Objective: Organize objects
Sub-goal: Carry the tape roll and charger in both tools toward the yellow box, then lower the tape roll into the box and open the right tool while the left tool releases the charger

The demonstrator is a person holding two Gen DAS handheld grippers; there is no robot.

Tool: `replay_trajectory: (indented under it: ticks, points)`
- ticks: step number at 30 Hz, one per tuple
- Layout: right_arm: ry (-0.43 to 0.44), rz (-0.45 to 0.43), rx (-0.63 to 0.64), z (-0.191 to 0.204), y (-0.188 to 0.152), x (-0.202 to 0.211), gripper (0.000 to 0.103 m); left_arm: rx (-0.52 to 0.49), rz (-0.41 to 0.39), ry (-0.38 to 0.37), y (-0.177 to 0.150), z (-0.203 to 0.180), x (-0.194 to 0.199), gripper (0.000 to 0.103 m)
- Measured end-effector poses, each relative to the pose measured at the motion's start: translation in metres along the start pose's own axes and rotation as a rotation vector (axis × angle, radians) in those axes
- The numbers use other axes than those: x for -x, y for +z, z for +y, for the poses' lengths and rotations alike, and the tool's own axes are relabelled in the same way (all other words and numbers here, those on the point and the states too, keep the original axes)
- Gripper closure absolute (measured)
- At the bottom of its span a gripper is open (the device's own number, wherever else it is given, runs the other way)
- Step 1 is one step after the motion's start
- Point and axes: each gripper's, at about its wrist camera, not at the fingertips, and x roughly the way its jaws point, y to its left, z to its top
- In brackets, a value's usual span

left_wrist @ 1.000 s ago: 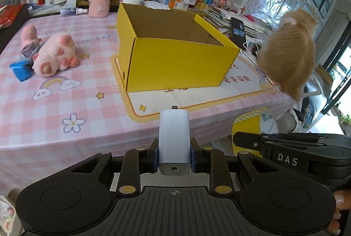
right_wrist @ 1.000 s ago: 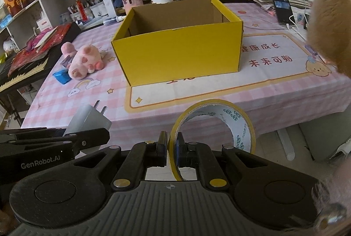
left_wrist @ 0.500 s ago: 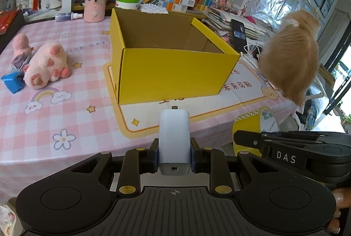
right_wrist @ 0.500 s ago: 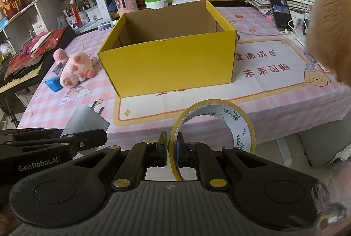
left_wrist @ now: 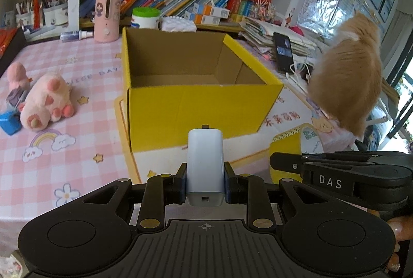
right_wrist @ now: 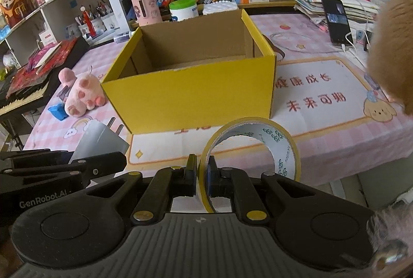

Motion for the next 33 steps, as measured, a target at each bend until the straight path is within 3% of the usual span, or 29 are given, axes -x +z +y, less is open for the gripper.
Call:
replay_trajectory:
  ticks: [7,16,25,33]
  points:
    - [0.026,-0.066,0.032,-0.012,0.029,-0.004,0.096,0.014,-0.137,0.024,0.027,-0.008,0.003,0.079]
    - [0.076,-0.167,0.137,-0.019,0.077,-0.011,0.096,0.015,-0.194,0.088,0.067,-0.010,-0.017,0.079]
    - [0.135,-0.229,0.208,-0.021,0.131,-0.040,0.096,-0.012,-0.167,0.212,0.091,-0.007,-0.053,0.079]
    - [0.193,-0.105,0.316,-0.009,0.152,-0.098,0.096,-0.029,-0.081,0.310,0.093,-0.001,-0.087,0.079]
